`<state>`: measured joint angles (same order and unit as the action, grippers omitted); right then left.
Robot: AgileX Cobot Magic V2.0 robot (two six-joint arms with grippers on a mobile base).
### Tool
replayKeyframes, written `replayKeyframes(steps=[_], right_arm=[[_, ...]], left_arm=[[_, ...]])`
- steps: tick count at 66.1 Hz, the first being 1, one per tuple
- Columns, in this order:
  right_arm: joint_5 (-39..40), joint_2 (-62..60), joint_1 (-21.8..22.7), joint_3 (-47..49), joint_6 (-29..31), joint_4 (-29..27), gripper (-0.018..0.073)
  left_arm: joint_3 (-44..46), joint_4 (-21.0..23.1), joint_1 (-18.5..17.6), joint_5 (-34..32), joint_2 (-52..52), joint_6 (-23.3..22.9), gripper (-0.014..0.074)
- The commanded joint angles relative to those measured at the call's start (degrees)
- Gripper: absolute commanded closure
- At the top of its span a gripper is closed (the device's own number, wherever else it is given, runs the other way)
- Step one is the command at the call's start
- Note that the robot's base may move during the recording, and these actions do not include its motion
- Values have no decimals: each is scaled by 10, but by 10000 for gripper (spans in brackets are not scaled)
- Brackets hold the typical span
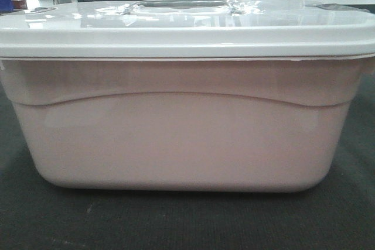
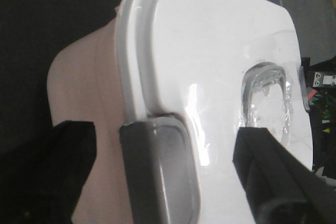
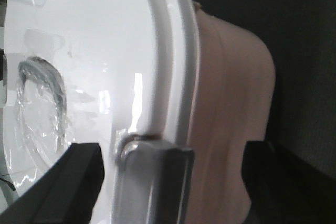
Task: Grab white bin and place on right shelf
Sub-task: 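Close both grippers on the lid tabs at the bin's two ends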
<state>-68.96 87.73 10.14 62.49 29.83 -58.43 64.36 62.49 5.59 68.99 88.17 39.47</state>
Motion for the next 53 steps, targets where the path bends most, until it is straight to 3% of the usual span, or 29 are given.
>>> replayKeyframes(steps=[1,19,34,53], right_arm=[[-70,-13,0,14,14,-56,-74],[-74,-11,-17,14,14,-56,-74],[-74,-11,-45,14,13,-56,-74],[-74,-11,-47,14,13,-60,-74]], left_arm=[[9,27,-22,64,-18,4,155],[-9,64,-33,64,-18,4,155],[-9,53,-35,64,-12,4,155],[-9,50,-35,64,3,4,155]])
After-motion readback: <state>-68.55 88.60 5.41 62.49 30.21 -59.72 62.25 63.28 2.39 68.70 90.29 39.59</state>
